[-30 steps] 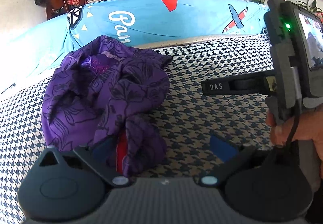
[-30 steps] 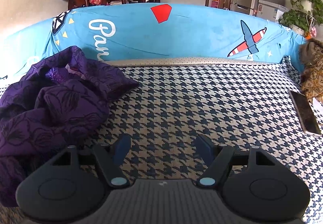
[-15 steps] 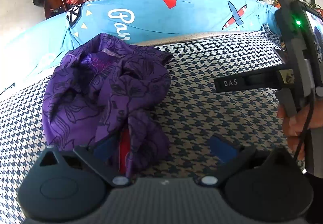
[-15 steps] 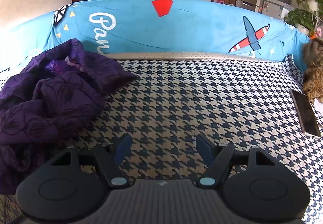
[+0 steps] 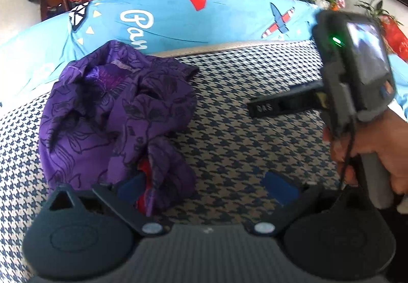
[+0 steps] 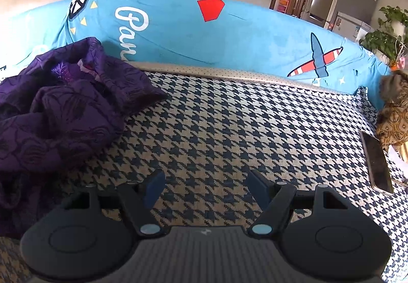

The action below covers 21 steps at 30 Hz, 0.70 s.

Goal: Fold clothes

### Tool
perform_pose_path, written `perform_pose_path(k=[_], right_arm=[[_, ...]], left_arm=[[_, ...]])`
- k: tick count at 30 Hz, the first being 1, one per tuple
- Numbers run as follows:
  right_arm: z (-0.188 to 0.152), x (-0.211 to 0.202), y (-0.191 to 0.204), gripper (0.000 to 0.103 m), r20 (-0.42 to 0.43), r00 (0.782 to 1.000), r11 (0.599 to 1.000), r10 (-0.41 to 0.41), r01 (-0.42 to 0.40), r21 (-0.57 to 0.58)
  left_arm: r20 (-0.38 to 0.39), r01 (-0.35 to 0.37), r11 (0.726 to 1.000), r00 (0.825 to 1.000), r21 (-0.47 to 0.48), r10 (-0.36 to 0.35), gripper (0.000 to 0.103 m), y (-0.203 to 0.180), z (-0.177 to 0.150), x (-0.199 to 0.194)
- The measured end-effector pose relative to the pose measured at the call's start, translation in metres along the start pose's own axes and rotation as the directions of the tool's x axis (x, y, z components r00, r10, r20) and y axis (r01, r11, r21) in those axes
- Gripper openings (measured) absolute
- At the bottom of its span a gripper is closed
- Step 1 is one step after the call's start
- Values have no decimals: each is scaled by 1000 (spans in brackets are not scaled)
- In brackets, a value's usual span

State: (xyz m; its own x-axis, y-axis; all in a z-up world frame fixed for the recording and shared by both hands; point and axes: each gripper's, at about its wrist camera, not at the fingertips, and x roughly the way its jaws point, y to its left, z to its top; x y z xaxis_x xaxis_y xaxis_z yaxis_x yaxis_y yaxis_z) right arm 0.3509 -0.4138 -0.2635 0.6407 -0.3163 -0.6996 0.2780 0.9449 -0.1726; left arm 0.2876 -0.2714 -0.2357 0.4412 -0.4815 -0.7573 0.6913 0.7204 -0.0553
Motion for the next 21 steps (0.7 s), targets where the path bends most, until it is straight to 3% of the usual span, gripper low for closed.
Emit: perform_pose_path(k=[21], right_arm=[[0,4,15,72,2,1000,998,-1,1,-58]], left_arm=[[-7,-8,999,1000,41,9,103,-14,-4,1]])
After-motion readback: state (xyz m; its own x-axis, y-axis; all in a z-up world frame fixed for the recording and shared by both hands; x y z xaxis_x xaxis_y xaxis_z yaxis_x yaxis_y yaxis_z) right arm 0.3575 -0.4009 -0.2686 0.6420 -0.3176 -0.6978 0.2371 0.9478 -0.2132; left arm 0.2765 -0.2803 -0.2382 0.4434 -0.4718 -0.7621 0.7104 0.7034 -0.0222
